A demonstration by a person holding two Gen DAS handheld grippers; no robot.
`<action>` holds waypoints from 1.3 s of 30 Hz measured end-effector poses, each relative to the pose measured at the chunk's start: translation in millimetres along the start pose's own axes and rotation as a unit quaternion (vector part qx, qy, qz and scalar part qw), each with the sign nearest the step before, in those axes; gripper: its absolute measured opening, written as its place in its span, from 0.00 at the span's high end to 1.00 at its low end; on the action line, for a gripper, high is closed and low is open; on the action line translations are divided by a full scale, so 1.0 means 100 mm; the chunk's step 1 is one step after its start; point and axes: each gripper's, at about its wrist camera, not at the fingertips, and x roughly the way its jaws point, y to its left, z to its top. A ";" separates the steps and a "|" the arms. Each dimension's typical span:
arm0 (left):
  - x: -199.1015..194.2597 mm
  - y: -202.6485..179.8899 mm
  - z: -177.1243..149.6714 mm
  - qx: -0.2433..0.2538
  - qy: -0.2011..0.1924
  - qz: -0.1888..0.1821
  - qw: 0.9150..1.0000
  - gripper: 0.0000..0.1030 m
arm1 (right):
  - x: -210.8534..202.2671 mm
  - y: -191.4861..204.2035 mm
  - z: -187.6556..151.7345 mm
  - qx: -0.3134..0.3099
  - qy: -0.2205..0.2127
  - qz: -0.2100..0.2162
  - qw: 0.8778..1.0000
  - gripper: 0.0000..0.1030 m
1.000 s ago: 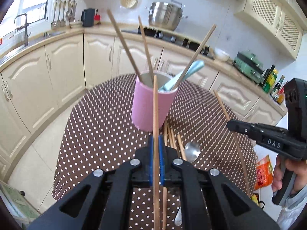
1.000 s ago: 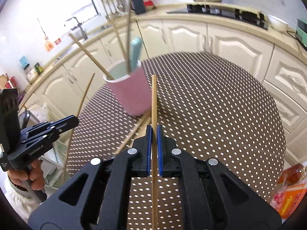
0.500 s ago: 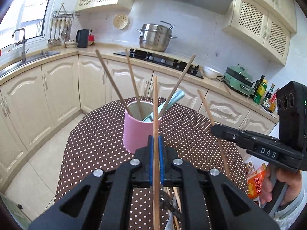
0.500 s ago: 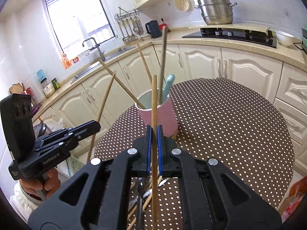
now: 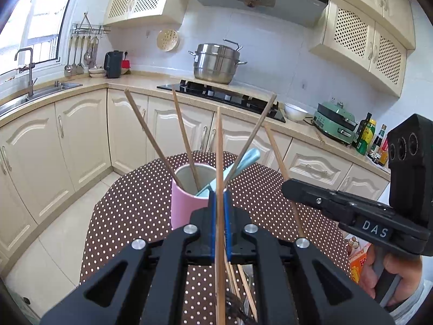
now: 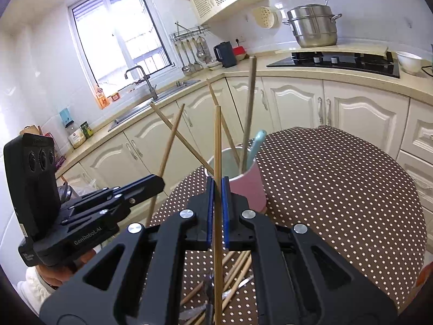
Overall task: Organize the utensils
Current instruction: 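Lift both held chopsticks and carry them above the pink cup, then lower the chopstick into the cup and open the left gripper while the right gripper lowers its chopstick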
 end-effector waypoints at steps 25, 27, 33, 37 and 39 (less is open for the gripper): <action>0.31 0.14 0.36 -0.001 -0.086 -0.023 0.996 0.95 | 0.14 -0.10 0.27 0.021 -0.132 0.015 0.991 0.94; 0.32 0.16 0.39 -0.003 -0.101 -0.031 0.994 0.95 | 0.15 -0.10 0.30 0.017 -0.143 0.016 0.990 0.94; 0.34 0.20 0.47 -0.004 -0.153 -0.045 0.987 0.95 | 0.20 -0.13 0.38 0.012 -0.170 0.030 0.985 0.94; 0.33 0.20 0.53 -0.008 -0.209 -0.045 0.977 0.95 | 0.24 -0.10 0.46 0.010 -0.200 0.035 0.979 0.94; 0.34 0.19 0.56 -0.008 -0.236 -0.040 0.971 0.95 | 0.25 -0.07 0.50 0.005 -0.218 0.034 0.975 0.94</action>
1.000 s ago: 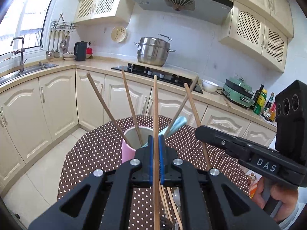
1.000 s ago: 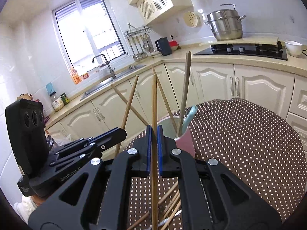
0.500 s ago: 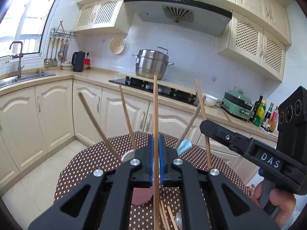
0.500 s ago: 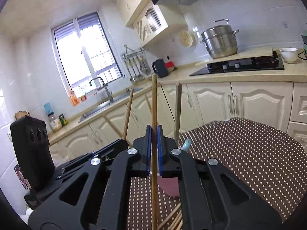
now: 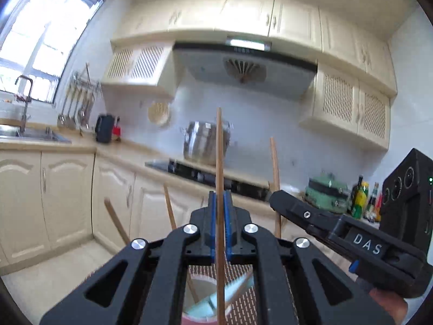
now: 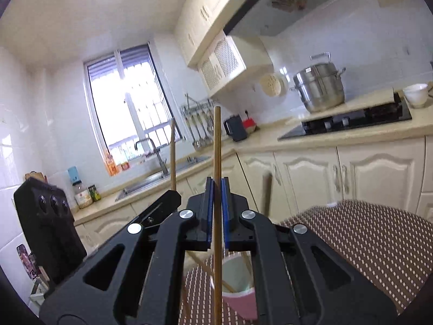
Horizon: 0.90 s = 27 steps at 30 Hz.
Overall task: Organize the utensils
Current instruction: 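Lower the chopstick into the cup and open the left gripper while the right gripper lowers its chopstick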
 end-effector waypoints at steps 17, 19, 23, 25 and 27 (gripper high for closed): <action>0.39 0.19 -0.26 -0.005 -0.053 0.039 0.998 0.95 | 0.31 0.06 -0.05 -0.044 -0.091 -0.063 0.993 0.94; 0.40 0.19 -0.31 0.000 -0.042 0.039 0.998 0.95 | 0.34 0.10 -0.09 -0.060 -0.091 -0.066 0.992 0.94; 0.37 0.21 -0.40 0.006 -0.024 0.035 0.999 0.95 | 0.40 0.10 -0.20 -0.074 -0.075 -0.070 0.992 0.94; 0.33 0.21 -0.44 0.010 -0.014 0.031 0.999 0.95 | 0.39 0.09 -0.24 -0.075 -0.069 -0.072 0.992 0.94; 0.30 0.22 -0.47 0.013 -0.004 0.030 0.999 0.94 | 0.36 0.09 -0.26 -0.075 -0.063 -0.077 0.992 0.94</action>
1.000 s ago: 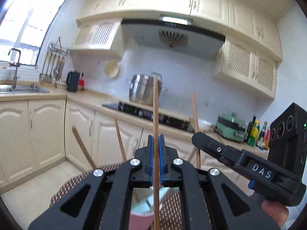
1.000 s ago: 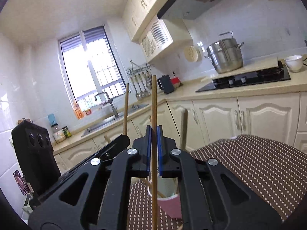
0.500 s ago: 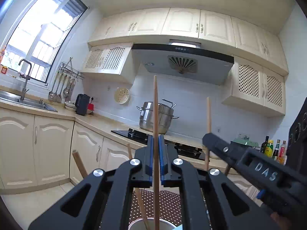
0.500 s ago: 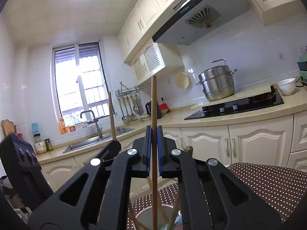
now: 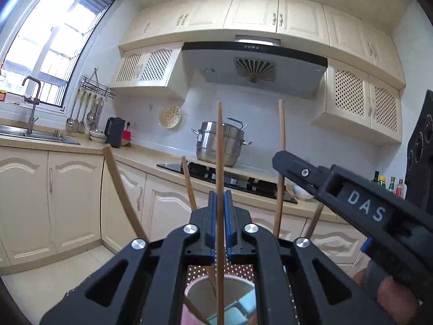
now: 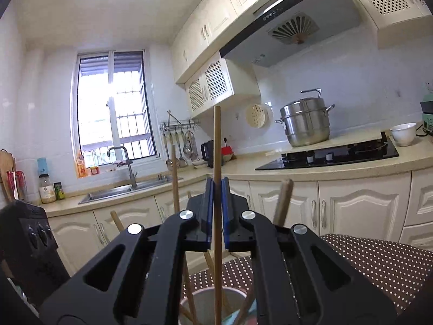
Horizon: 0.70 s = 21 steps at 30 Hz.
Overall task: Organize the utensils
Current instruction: 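Lower the chopstick into the cup and open the left gripper while the right gripper lowers its chopstick, then withdraw both open grippers from the cup toward the chopstick and spoon pile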
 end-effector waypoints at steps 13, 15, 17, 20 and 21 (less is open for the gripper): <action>-0.33 0.10 -0.05 -0.011 0.067 0.021 0.997 0.57 | -0.24 0.06 -0.13 -0.023 0.056 -0.016 0.998 0.94; -0.42 0.10 -0.05 -0.013 0.072 0.025 0.997 0.51 | -0.29 0.06 -0.17 -0.027 0.063 -0.018 0.997 0.93; -0.53 0.10 -0.05 -0.008 0.068 0.034 0.997 0.46 | -0.33 0.06 -0.22 -0.027 0.071 -0.022 0.997 0.93; -0.64 0.11 -0.04 0.000 0.077 0.052 0.996 0.39 | -0.37 0.06 -0.28 -0.030 0.085 -0.026 0.996 0.93; -0.68 0.12 -0.04 0.000 0.080 0.054 0.995 0.36 | -0.38 0.06 -0.29 -0.033 0.089 -0.027 0.995 0.92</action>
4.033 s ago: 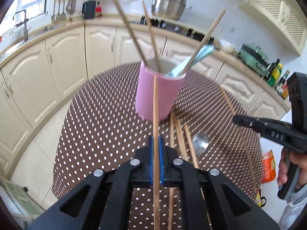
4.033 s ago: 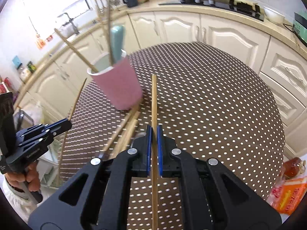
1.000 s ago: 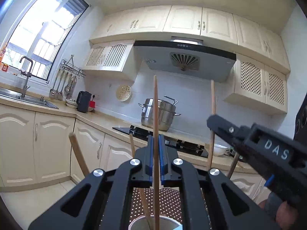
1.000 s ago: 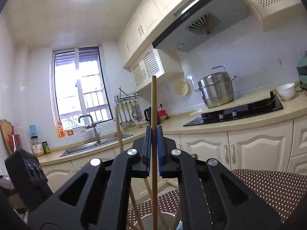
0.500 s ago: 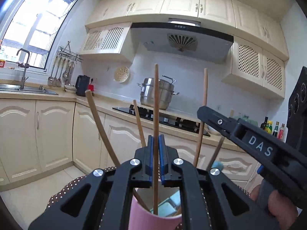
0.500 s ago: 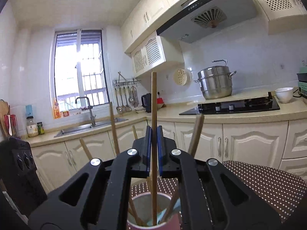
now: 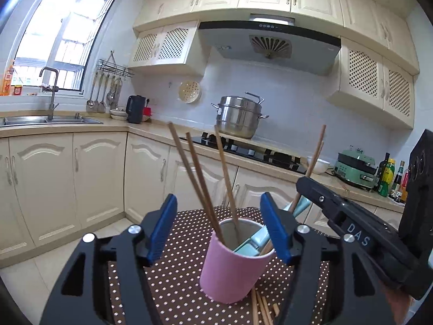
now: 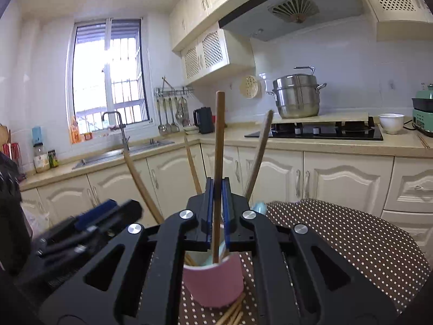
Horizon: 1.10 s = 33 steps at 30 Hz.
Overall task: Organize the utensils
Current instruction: 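Withdraw both open grippers from the cup toward the chopstick and spoon pile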
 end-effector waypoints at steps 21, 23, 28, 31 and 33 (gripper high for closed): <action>-0.43 0.20 0.04 0.013 0.061 0.048 0.997 0.27 | -0.45 0.18 -0.06 -0.022 0.008 -0.027 0.999 0.27; -0.50 0.22 0.04 0.010 0.061 0.048 0.997 0.27 | -0.52 0.18 -0.06 -0.024 0.008 -0.028 0.999 0.25; -0.61 0.22 0.05 0.009 0.066 0.043 0.997 0.26 | -0.69 0.20 -0.06 -0.025 0.010 -0.035 0.999 0.23; -0.67 0.18 0.03 0.013 0.070 0.042 0.997 0.26 | -0.80 0.19 -0.09 -0.027 0.017 -0.040 0.999 0.22; -0.70 0.17 0.02 0.016 0.075 0.041 0.996 0.26 | -0.85 0.19 -0.12 -0.027 0.025 -0.042 0.998 0.22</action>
